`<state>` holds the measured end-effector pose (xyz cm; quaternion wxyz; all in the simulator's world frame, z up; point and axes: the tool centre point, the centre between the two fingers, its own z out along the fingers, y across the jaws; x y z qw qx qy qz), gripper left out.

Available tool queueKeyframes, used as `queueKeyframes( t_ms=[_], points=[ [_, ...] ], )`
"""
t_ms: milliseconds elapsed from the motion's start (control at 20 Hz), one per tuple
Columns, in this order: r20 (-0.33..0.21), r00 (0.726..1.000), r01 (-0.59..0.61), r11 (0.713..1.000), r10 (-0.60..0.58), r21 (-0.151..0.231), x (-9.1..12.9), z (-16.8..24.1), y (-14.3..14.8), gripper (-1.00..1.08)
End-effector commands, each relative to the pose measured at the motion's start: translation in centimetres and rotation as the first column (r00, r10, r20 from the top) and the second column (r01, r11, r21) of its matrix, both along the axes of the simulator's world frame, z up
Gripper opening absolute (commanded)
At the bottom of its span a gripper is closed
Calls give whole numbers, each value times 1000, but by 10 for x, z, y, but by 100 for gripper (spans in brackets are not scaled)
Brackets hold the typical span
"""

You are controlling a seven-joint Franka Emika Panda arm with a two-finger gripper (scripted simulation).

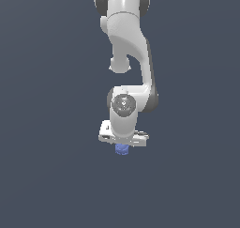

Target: Pick up the object and move it to a goal position.

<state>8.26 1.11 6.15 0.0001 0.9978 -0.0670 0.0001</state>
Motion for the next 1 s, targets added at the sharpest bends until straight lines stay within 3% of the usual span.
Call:
queueKeyframes(
  t_ms=[0,350,400,950],
  points=[
    [-1,1000,1,1000,-1,0,-1,-14,0,100],
    [-1,1000,1,1000,-1,0,1,-22,0,100],
    [-1,1000,1,1000,-1,0,1,-22,0,-100],
    [-1,1000,1,1000,-1,0,1,-22,1,-100]
  ],
)
